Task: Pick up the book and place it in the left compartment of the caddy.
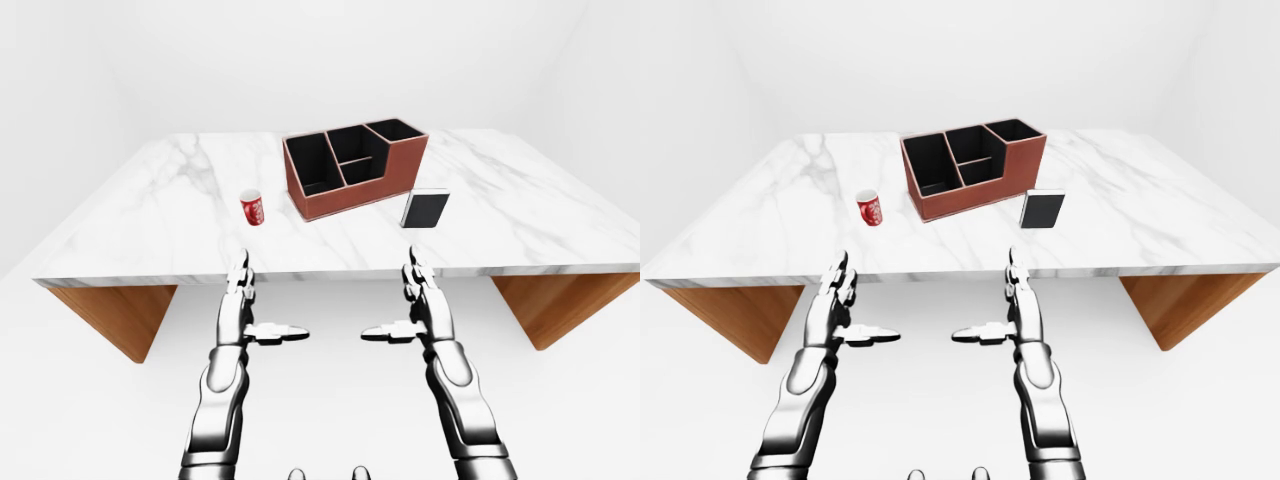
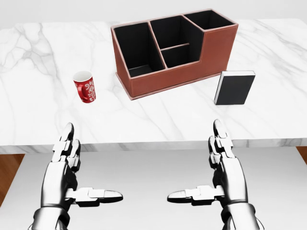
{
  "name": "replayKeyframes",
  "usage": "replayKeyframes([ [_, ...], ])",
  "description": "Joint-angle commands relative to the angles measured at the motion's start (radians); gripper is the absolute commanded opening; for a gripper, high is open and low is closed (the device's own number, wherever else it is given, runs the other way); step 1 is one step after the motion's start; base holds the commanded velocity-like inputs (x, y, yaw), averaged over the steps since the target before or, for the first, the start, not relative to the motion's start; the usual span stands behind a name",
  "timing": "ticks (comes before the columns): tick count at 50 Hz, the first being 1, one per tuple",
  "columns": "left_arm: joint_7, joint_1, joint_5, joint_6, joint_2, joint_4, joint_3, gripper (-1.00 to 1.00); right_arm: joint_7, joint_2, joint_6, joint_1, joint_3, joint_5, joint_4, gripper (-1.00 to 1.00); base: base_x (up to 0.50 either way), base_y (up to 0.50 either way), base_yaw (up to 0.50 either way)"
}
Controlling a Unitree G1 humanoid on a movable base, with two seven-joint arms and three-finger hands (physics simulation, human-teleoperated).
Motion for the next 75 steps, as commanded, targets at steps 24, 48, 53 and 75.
replayKeyframes([
  [24,-0.076,0.008,-0.034,0.018,0.019,-0.030,0.031,1.00,0.136,-0.003,-0.044,0.073,-0.017,0.102,-0.117,1.00,0.11,-0.22,0.00],
  [48,-0.091,0.021,-0.023,0.010,0.018,-0.041,0.026,1.00,0.113,-0.009,-0.094,0.065,-0.025,0.062,-0.069,1.00,0.50,-0.01,0.00],
  [53,-0.091,0.022,-0.021,0.013,0.018,-0.043,0.025,1.00,0.116,-0.011,-0.094,0.061,-0.027,0.066,-0.063,1.00,0.50,0.00,0.00],
  [75,-0.110,0.040,-0.028,0.048,0.024,-0.111,0.042,1.00,0.056,-0.019,0.039,-0.007,-0.028,0.008,-0.079,1.00,0.39,0.00,0.00],
])
